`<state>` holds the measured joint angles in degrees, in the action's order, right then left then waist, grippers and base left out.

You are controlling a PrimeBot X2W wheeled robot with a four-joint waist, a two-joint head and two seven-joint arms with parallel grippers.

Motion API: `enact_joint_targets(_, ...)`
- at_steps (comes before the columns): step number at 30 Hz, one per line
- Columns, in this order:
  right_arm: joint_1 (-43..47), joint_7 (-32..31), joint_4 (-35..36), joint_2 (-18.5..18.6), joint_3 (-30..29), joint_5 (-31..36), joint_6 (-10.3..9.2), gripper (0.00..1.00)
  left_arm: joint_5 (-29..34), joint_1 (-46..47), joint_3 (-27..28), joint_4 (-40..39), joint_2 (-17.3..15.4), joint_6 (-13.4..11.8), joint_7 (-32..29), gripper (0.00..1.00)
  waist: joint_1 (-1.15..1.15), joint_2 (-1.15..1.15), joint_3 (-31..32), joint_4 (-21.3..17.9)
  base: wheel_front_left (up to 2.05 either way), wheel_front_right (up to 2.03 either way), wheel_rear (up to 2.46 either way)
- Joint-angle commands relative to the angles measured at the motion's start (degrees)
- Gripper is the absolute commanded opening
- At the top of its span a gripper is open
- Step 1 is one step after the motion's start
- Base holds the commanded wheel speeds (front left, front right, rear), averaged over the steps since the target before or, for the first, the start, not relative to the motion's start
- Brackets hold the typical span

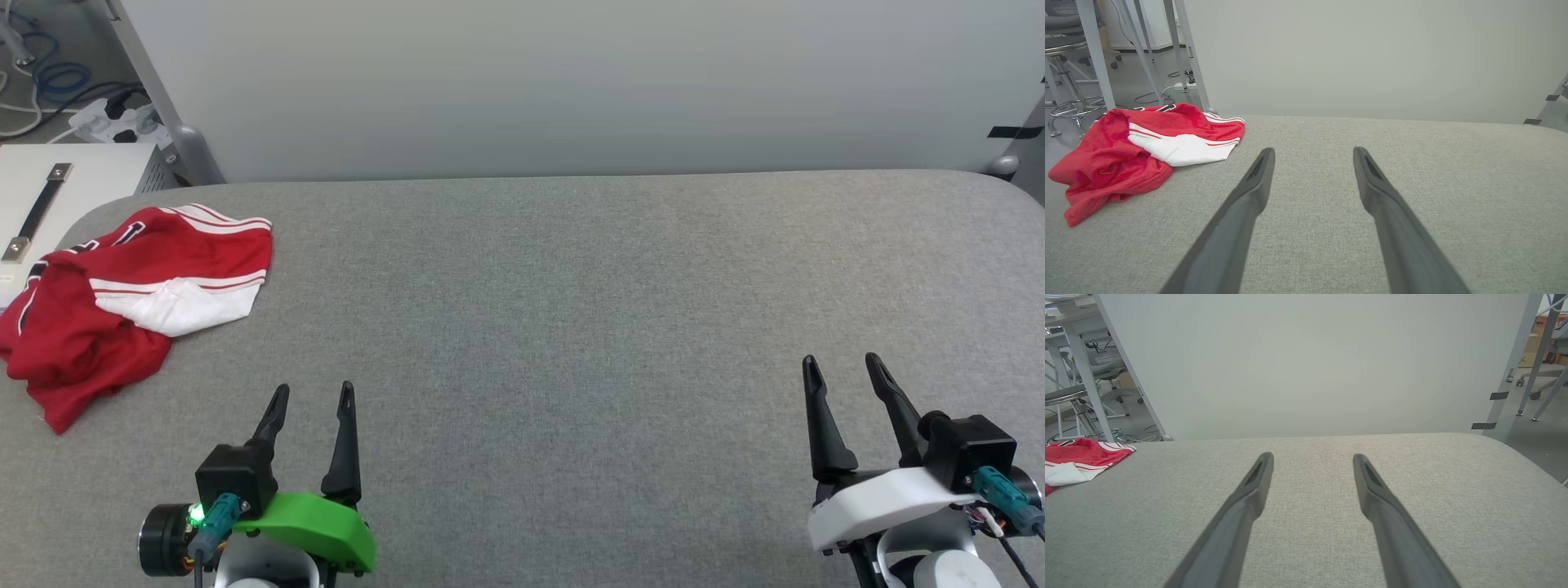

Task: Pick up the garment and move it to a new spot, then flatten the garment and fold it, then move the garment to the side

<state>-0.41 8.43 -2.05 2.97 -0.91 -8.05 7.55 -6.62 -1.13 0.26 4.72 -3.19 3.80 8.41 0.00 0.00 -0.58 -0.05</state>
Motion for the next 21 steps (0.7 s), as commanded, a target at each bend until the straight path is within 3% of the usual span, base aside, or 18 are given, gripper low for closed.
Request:
enact_joint_targets(1,-0.09,0.83,-0.72,-0.05,-0.12,-0.68,-0.04,1.0,-0.79,-0.94,-0.17,0.66,0.19,0.42,0.77,1.0,0.0,0.0,0.0,0.01,0.0,0.0,0.0)
enact_joint_targets(21,-0.35,3.19,-2.54,-0.07,-0.24,-2.2,-0.05,1.0,-2.97,-1.16,-0.31,2.55,0.24,1.58,3.16,1.0,0.0,0.0,0.38,0.9,0.0,0.0,0.0)
